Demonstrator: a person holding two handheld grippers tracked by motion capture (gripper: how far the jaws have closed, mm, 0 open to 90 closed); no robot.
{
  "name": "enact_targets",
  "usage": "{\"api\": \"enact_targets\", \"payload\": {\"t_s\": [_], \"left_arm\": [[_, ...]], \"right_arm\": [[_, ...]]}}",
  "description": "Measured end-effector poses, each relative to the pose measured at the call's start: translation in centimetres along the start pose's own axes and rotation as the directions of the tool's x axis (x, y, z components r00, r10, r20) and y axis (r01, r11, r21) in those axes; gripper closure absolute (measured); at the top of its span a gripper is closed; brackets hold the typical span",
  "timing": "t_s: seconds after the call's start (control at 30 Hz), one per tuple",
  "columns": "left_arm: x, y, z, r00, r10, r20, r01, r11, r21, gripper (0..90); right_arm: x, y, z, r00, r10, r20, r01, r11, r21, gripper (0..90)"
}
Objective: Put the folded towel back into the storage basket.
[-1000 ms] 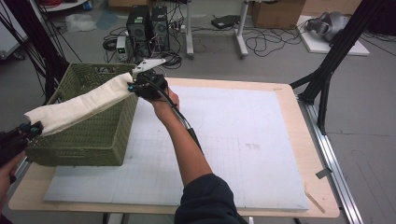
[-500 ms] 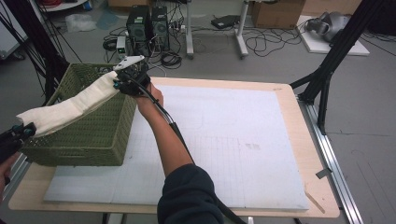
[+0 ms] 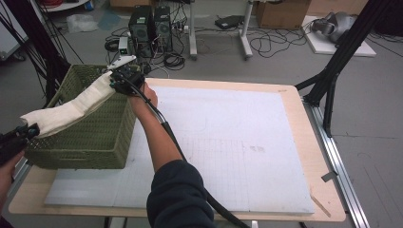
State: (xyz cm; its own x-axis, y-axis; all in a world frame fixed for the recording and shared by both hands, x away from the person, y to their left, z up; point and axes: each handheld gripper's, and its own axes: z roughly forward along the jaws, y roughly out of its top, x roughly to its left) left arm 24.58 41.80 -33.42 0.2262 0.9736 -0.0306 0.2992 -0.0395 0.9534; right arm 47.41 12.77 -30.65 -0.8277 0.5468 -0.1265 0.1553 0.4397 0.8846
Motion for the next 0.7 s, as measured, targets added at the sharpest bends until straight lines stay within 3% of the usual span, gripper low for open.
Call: {"api": "enact_targets", "payload": {"t_s": [0.17, 0.27, 0.33, 0.43, 0.57, 0.7], "left_arm": [[0.3, -0.4, 0.8, 1.0000, 0.005, -0.008, -0.004, 0.9989, 0.046, 76.7], [0.4, -0.3, 0.5, 0.9994, 0.012, -0.033, -0.011, 0.9994, 0.034, 52.1], [0.6, 0.0, -0.1, 0.9989, 0.004, -0.046, -0.003, 0.9999, 0.015, 40.5], [0.4, 0.5, -0.9, 0.9994, 0.002, -0.035, -0.003, 0.9998, -0.022, 38.9], [-0.5, 0.9, -1.2, 0.9997, 0.009, 0.022, -0.008, 0.9982, -0.060, 37.0], [-1.7, 1.4, -0.6, 0.9916, -0.041, 0.123, 0.051, 0.9952, -0.083, 28.9]], "right_arm": [[0.3, -0.6, 1.4, 0.9999, -0.014, 0.006, 0.014, 0.999, 0.038, 79.5], [0.4, -1.1, 2.1, 0.9991, -0.035, 0.023, 0.033, 0.996, 0.087, 60.7], [0.2, -1.2, 1.9, 0.9991, -0.026, 0.032, 0.023, 0.996, 0.088, 49.9], [-0.4, -1.0, 0.7, 0.9997, -0.005, 0.024, 0.004, 0.999, 0.051, 47.6], [-1.3, -1.0, -1.6, 0.9997, -0.010, 0.023, 0.010, 1.000, 0.021, 45.6], [-2.8, -1.5, -4.6, 0.9999, 0.014, -0.004, -0.014, 1.000, -0.004, 39.7]]}}
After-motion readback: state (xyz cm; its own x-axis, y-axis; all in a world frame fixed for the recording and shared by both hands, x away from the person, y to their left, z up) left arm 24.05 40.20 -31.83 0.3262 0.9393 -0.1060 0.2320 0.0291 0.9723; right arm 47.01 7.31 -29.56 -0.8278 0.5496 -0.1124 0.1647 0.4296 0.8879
